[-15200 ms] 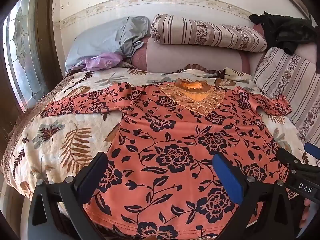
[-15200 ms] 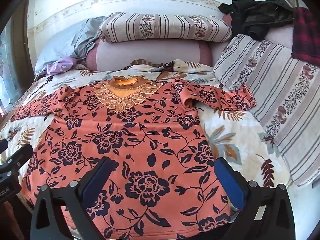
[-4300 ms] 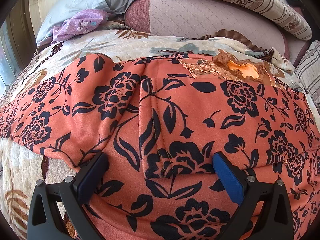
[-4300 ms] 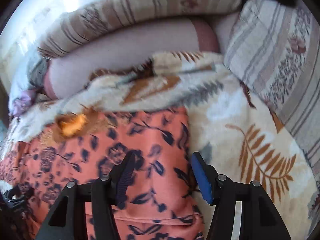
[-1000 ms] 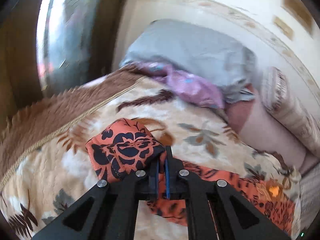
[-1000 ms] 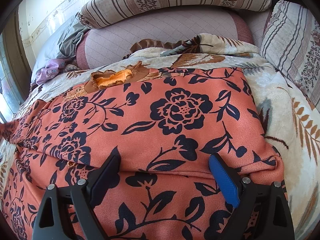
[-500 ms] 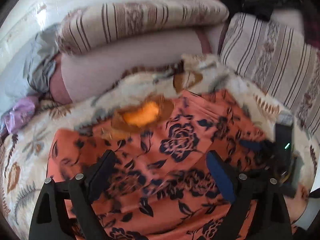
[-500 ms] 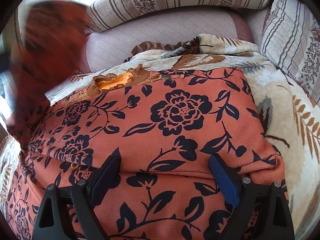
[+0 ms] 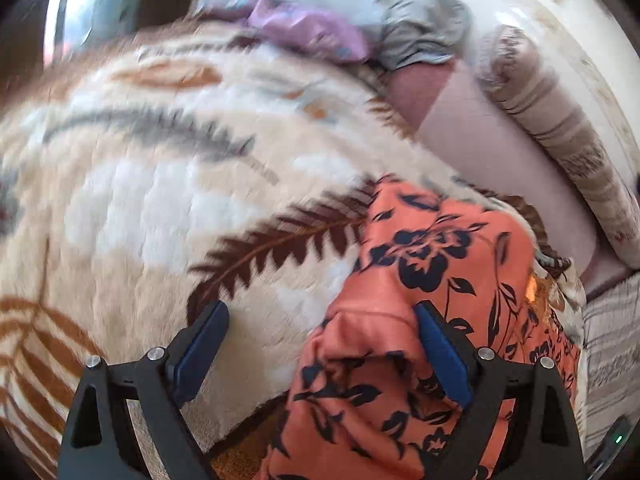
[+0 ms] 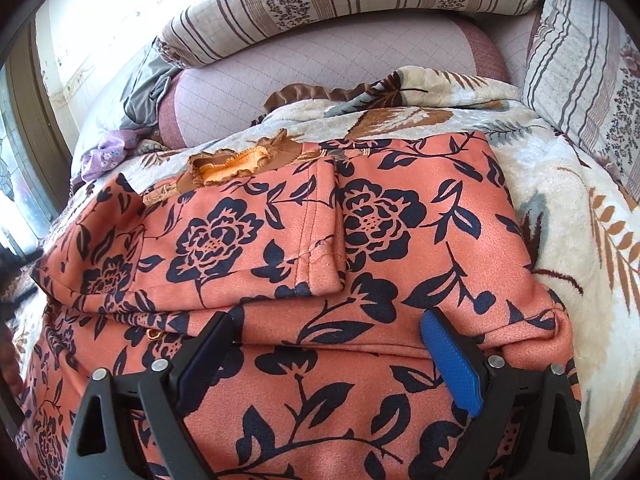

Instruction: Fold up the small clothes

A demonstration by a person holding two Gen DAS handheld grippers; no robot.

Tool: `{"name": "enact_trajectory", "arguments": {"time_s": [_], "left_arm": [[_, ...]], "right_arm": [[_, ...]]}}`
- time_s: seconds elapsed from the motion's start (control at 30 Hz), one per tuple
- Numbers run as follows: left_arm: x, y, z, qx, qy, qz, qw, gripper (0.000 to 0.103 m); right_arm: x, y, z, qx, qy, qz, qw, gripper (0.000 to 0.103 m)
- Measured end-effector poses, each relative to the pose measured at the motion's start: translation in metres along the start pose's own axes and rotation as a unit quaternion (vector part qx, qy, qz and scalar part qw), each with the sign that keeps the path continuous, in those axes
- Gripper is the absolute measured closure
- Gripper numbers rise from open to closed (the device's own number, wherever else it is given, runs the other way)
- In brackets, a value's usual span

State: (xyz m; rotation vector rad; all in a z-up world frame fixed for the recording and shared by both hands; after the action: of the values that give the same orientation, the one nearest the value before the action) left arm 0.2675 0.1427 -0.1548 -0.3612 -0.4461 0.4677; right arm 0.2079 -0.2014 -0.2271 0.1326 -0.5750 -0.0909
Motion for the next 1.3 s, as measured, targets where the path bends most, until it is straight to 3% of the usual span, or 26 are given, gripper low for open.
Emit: {"name": "enact_trajectory", "arguments": {"time_s": [0.03, 0.17, 0.23, 0.33, 0.43, 0.47, 0.53, 0.57, 0.8, 1.1, 1.2, 1.27, 1.3], "left_arm": [[0.001, 0.001, 0.006, -0.008, -0.012, 0.007, 0.9999, 0.01], [-0.005, -0.01, 0.017, -0.034, 0.021, 0.008, 0.9992, 0.01], [-0.008, -0.013, 0.001, -0.007, 0.042, -0.009, 0.9991, 0.01], [-0.011, -0.02, -0.009, 0.046, 0.03, -0.074, 0.9957, 0.009], [-0.016, -0.021, -0.007, 0.065, 0.026, -0.092, 0.9933, 0.008], [-0.017, -0.02, -0.005, 0.062, 0.027, -0.089, 0.9937, 0.008], [-0.016, -0.017, -0.001, 0.052, 0.035, -0.081, 0.9948, 0.008], [-0.016, -0.015, 0.001, 0.046, 0.04, -0.073, 0.9955, 0.008], [-0.004, -0.01, 0.001, 0.018, 0.053, -0.026, 0.9981, 0.008], [0.0, -0.007, 0.001, 0.018, 0.045, -0.001, 0.9988, 0.008], [0.002, -0.008, -0.001, 0.023, 0.042, -0.006, 0.9988, 0.008], [0.004, -0.009, -0.003, 0.026, 0.042, -0.01, 0.9987, 0.008], [0.004, -0.009, -0.003, 0.026, 0.042, -0.011, 0.9987, 0.008]], "right_arm": [[0.0, 0.001, -0.001, -0.006, 0.002, 0.003, 1.0, 0.007], [0.0, 0.004, -0.002, -0.023, 0.008, 0.008, 1.0, 0.007], [0.0, 0.006, -0.003, -0.036, 0.012, 0.013, 0.999, 0.007], [0.001, 0.009, -0.003, -0.059, 0.025, 0.021, 0.998, 0.006], [0.004, 0.011, 0.002, -0.081, 0.08, 0.02, 0.993, 0.006], [0.004, 0.011, 0.008, -0.071, 0.094, 0.006, 0.993, 0.006], [0.005, 0.012, 0.032, 0.005, 0.076, -0.027, 0.997, 0.006], [0.006, 0.01, 0.041, 0.022, 0.067, -0.04, 0.997, 0.006], [0.025, -0.011, 0.045, 0.08, 0.064, -0.119, 0.988, 0.007], [0.045, 0.003, 0.018, 0.119, 0.076, -0.104, 0.985, 0.016], [0.045, 0.0, 0.0, 0.114, 0.094, -0.114, 0.982, 0.036], [0.043, -0.002, -0.009, 0.101, 0.109, -0.118, 0.982, 0.057], [0.041, -0.004, -0.011, 0.09, 0.113, -0.116, 0.983, 0.074]]}}
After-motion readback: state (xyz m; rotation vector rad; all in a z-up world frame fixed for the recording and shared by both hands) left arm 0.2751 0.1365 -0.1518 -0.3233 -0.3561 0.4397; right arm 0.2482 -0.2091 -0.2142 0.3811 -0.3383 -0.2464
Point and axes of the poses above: each gripper's, at about its wrist camera, not at the fingertips, and z roughly against the way its jaws point, y to its left, x to its top, the point moved 6 cm from there along -z, roughly the way its jaws point, and after that the axes turned 15 degrees about y, right-handed, at the moved point
